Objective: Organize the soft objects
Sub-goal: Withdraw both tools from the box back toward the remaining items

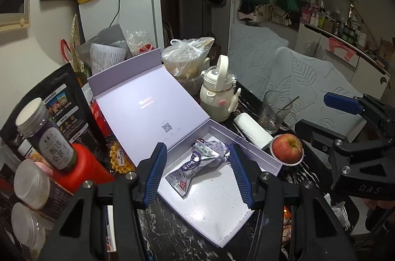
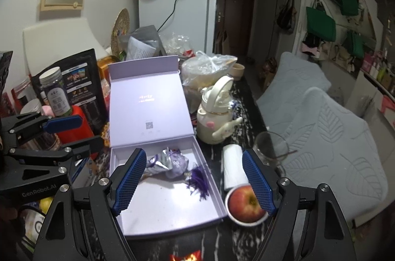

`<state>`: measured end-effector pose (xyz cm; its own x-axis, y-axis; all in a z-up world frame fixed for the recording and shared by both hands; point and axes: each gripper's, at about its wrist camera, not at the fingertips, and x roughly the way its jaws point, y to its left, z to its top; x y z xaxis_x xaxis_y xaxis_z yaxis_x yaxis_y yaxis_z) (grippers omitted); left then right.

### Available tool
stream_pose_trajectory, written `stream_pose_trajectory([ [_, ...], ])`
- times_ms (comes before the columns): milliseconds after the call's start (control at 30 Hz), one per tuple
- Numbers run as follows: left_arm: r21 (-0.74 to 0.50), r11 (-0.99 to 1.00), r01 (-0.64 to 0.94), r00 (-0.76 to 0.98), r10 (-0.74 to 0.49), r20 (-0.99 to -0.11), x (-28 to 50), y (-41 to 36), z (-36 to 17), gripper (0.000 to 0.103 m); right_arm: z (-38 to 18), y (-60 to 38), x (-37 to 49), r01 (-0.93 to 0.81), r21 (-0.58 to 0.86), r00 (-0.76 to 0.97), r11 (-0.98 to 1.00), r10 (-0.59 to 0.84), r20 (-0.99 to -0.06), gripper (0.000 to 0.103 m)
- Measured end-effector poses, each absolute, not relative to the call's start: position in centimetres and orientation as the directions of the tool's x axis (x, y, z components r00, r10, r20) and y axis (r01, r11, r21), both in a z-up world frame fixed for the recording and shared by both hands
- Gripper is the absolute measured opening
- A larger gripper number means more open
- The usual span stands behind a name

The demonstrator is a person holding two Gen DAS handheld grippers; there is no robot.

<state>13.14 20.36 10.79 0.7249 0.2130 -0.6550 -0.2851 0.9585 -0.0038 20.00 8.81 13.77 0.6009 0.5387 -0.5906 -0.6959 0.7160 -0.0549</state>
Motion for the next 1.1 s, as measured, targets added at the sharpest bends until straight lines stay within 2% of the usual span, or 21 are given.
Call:
stream_pose_trajectory([
  [200, 0.022, 0.965, -0.262, 0.751, 0.218, -0.623, 10.2, 17.9, 12.0, 0.053, 14.5, 6.0, 16.7, -0.674, -0.067, 0.633, 0.735, 0.529, -0.566, 0.081],
  [333, 0.024, 0.969, -0.244, 0.764, 0.208, -0.611, 8.3, 16.3, 12.0, 0.067, 14.1, 4.3, 14.5, -0.67, -0.088, 0.646, 0.737, 0.52, -0.559, 0.081],
  [667, 0.024, 0.982, -0.186, 0.792, 0.164, -0.588, 4.4, 12.4, 10.9, 0.067, 12.2, 0.3, 9.1, -0.644, -0.119, 0.679, 0.756, 0.493, -0.544, 0.082],
  [1100, -0.006, 0.997, -0.075, 0.793, 0.056, -0.607, 0.7, 8.1, 9.0, 0.067, 10.1, -4.6, 3.6, -0.589, -0.107, 0.714, 0.801, 0.454, -0.532, 0.083],
])
